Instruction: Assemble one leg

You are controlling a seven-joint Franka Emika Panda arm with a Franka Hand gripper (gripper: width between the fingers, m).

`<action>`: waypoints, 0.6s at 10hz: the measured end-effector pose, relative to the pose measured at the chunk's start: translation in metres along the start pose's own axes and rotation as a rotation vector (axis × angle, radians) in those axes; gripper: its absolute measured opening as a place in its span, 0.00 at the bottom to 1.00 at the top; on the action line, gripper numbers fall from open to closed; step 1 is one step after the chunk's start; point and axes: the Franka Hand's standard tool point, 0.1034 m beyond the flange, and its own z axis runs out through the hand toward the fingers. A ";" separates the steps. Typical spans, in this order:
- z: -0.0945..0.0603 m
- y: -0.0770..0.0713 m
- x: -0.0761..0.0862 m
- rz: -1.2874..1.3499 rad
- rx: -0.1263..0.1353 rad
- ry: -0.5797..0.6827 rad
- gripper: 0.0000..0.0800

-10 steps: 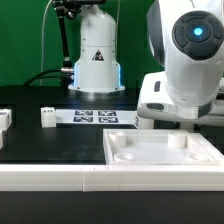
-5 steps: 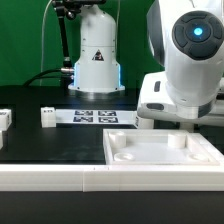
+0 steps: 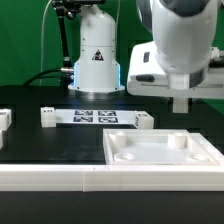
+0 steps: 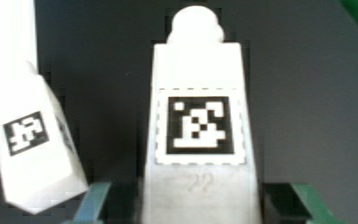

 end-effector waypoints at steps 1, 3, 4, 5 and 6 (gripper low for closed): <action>0.001 -0.001 0.002 0.000 0.000 0.011 0.37; -0.002 -0.004 0.011 -0.015 0.010 0.148 0.37; 0.005 0.001 0.022 -0.050 -0.011 0.248 0.37; -0.001 0.009 0.019 -0.083 -0.022 0.290 0.37; -0.014 0.013 0.017 -0.112 -0.030 0.333 0.37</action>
Offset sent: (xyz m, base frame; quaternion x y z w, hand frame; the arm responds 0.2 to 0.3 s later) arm -0.0064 -0.0161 -0.0518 -0.0712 0.2518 -0.0630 0.9631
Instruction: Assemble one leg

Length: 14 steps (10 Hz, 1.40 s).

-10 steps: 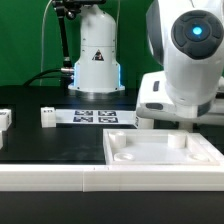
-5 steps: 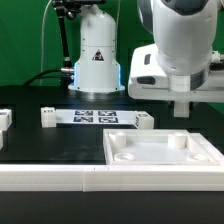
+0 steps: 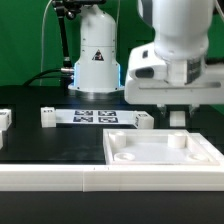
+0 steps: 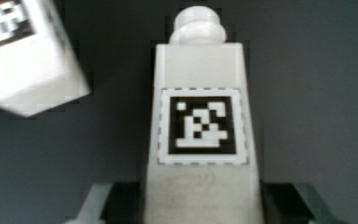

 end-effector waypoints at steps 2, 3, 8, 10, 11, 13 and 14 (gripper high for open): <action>-0.024 0.000 0.003 -0.024 0.000 0.119 0.37; -0.034 -0.001 0.002 -0.023 0.003 0.138 0.37; -0.049 -0.012 0.013 -0.078 0.029 0.493 0.37; -0.076 -0.013 0.012 -0.105 0.039 0.584 0.37; -0.085 -0.015 0.011 -0.109 0.046 0.627 0.37; -0.092 -0.019 0.015 -0.129 0.069 0.799 0.37; -0.089 -0.020 0.013 -0.137 0.070 0.829 0.37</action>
Offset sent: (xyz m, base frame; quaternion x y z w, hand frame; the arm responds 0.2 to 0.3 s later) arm 0.0252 -0.0111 0.0340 -0.0241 0.1553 -0.0280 0.9872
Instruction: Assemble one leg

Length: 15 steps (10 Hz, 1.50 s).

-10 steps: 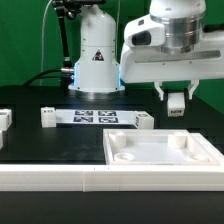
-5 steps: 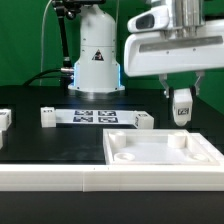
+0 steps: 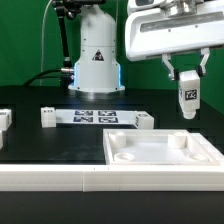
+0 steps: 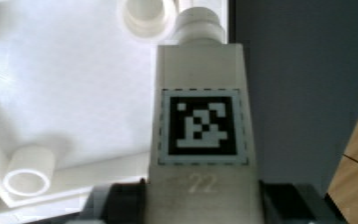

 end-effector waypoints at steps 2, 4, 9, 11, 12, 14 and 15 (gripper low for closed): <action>0.012 0.003 -0.004 -0.059 -0.005 -0.010 0.37; 0.022 0.017 0.015 -0.234 -0.020 -0.034 0.37; 0.029 0.019 0.023 -0.278 -0.021 -0.041 0.37; 0.030 0.020 0.024 -0.278 -0.023 -0.021 0.37; 0.028 0.023 0.032 -0.288 -0.027 0.015 0.37; 0.026 0.028 0.057 -0.292 -0.039 0.186 0.37; 0.030 0.025 0.060 -0.289 -0.033 0.150 0.37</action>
Offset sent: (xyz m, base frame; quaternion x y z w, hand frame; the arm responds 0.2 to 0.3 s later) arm 0.0435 -0.0364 -0.0001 -0.0465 -0.0145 -0.2462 0.9680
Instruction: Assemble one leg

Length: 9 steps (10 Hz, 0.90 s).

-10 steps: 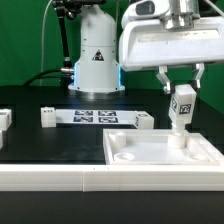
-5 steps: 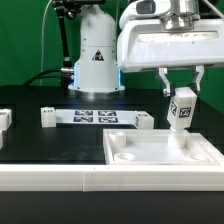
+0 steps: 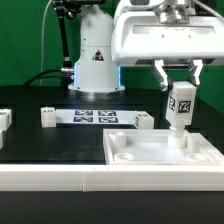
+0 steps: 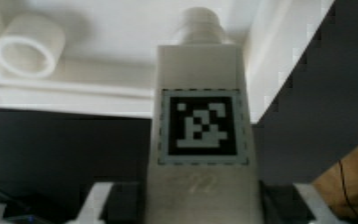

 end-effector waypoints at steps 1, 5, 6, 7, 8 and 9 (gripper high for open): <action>0.002 0.000 0.011 0.002 0.002 0.012 0.37; 0.018 -0.006 0.022 0.001 0.012 0.014 0.37; 0.021 -0.007 0.020 0.001 0.012 0.008 0.37; 0.024 -0.009 0.017 0.001 0.014 0.003 0.37; 0.026 -0.014 0.014 -0.004 0.018 -0.002 0.37; 0.028 -0.015 0.013 -0.006 0.019 0.000 0.37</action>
Offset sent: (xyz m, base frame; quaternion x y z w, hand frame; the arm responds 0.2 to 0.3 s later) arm 0.0275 0.0128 -0.0074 0.0040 -0.0061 0.0138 0.9999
